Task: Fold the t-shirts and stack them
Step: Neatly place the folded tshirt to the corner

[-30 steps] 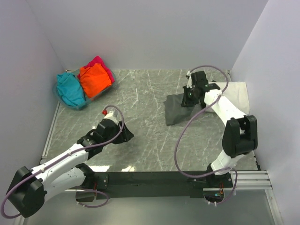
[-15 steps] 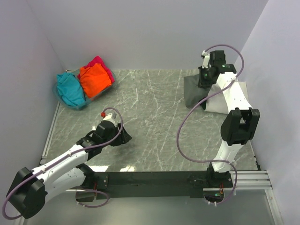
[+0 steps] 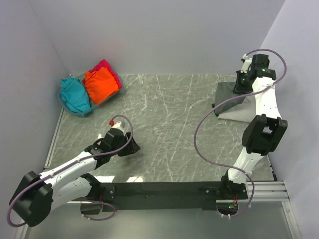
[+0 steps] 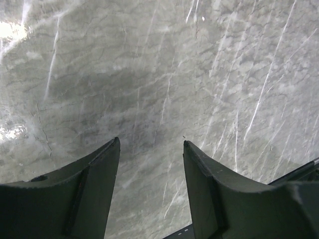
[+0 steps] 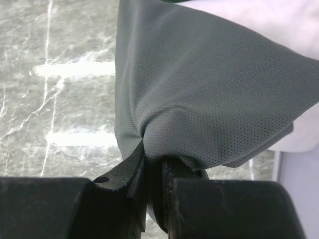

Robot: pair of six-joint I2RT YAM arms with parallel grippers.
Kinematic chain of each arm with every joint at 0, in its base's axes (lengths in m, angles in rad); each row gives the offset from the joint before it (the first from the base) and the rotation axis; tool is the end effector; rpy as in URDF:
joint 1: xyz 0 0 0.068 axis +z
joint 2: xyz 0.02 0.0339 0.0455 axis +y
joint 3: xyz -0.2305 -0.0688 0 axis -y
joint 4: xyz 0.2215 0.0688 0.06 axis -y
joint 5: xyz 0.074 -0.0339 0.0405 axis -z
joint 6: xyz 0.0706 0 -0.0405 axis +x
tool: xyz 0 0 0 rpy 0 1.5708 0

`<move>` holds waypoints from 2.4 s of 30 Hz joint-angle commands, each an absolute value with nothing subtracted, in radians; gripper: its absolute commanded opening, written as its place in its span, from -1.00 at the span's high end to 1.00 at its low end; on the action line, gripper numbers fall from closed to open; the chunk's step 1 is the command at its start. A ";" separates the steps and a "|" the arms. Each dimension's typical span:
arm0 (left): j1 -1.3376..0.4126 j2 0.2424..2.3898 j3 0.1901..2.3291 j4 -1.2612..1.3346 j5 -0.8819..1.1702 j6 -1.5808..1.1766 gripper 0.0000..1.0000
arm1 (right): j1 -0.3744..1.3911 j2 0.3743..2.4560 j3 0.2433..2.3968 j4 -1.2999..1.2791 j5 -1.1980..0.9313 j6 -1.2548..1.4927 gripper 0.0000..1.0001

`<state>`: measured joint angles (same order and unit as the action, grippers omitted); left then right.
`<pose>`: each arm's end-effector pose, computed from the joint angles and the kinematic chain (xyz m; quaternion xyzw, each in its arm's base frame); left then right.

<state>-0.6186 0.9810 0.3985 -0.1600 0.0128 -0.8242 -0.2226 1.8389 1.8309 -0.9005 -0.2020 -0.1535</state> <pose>0.1757 -0.1262 0.1355 -0.0914 0.9109 -0.2702 0.2983 0.3845 -0.0725 0.2811 -0.0003 0.9414 0.0332 0.3356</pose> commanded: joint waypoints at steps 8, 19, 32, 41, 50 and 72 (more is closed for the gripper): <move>-0.614 0.980 0.420 -0.133 0.034 -0.822 -0.18 | -0.290 1.838 1.807 -0.799 -0.206 -0.147 1.00; -0.614 0.953 0.414 -0.155 0.028 -0.830 -0.19 | -0.291 1.884 1.724 -0.643 -0.023 -0.109 1.00; -0.614 0.933 0.439 -0.209 0.003 -0.838 -0.67 | -0.291 1.830 1.701 -0.652 0.037 -0.041 -0.68; -0.614 0.862 0.466 -0.261 -0.066 -0.825 -0.83 | -0.272 1.602 1.553 -0.623 0.054 0.029 -0.80; -0.614 0.836 0.561 -0.351 -0.143 -0.770 -0.84 | -0.201 1.353 1.335 -0.580 -0.145 0.132 -0.85; -0.614 0.842 0.650 -0.377 -0.210 -0.707 -0.97 | 0.259 0.973 0.790 -0.382 -0.359 0.281 -0.87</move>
<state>-0.6167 0.8352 0.6075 -0.3874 -0.1932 -0.7254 0.2420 1.0275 0.8288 -0.5011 -0.3378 0.2443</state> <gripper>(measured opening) 0.983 0.933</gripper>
